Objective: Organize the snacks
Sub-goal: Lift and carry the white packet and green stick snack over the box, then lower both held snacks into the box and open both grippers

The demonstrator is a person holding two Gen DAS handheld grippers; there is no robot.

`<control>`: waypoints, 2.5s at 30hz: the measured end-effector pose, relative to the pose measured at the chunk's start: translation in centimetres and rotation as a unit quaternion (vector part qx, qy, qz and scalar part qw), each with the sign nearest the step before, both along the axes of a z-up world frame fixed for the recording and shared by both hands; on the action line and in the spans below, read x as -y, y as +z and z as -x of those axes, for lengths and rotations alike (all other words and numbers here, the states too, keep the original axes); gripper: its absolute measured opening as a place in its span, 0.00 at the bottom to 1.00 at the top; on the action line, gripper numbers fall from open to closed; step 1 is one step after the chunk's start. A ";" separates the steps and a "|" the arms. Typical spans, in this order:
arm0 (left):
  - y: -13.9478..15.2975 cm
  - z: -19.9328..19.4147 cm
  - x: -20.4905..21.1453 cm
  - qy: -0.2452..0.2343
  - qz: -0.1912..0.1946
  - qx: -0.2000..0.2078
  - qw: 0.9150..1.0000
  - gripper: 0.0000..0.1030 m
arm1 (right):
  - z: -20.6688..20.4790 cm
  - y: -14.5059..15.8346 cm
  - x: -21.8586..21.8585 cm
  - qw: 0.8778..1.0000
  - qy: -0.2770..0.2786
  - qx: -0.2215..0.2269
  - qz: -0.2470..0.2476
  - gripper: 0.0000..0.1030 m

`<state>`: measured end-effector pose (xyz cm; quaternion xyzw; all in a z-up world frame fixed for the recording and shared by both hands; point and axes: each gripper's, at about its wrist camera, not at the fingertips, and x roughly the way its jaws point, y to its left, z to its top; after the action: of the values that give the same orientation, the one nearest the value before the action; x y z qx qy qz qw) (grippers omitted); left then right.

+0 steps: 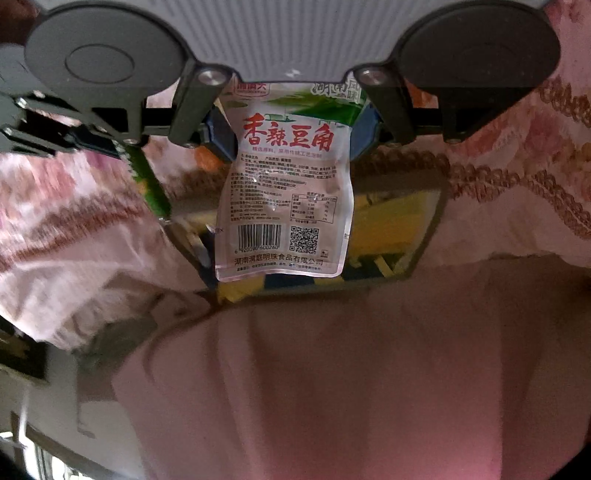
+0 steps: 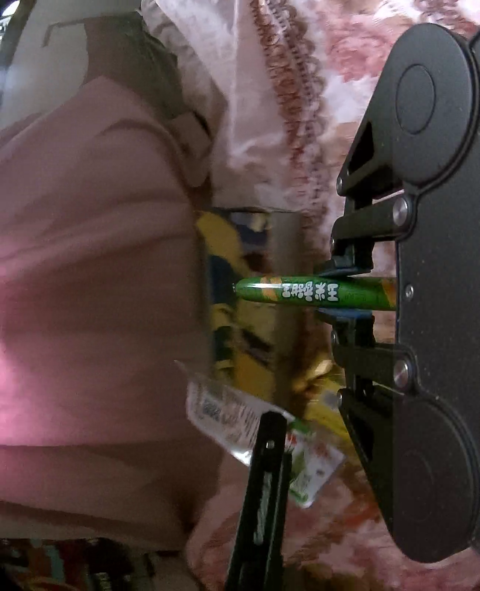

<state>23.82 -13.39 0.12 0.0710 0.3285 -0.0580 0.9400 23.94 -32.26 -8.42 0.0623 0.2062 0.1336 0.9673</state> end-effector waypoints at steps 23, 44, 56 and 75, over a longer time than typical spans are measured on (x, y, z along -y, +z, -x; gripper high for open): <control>-3.1 -19.0 0.9 0.074 0.061 0.031 0.995 0.70 | -16.5 -1.1 1.8 0.987 -0.059 0.040 -0.144 0.18; -6.8 -21.0 1.4 0.089 0.047 -0.047 0.994 0.73 | -18.5 -3.2 -0.8 0.996 -0.035 -0.030 -0.079 0.20; -6.4 -19.3 -0.5 0.107 0.120 -0.059 0.985 0.84 | -16.4 -1.5 0.3 0.995 -0.045 -0.002 -0.088 0.46; 2.8 -7.0 -1.7 0.111 0.088 0.077 0.987 0.99 | -4.2 5.6 3.1 0.990 -0.059 0.109 -0.073 0.99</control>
<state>30.87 -11.64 2.88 -0.0447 0.2542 0.0236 0.9658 28.16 -35.33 -2.80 0.1299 0.0854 0.0967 0.9831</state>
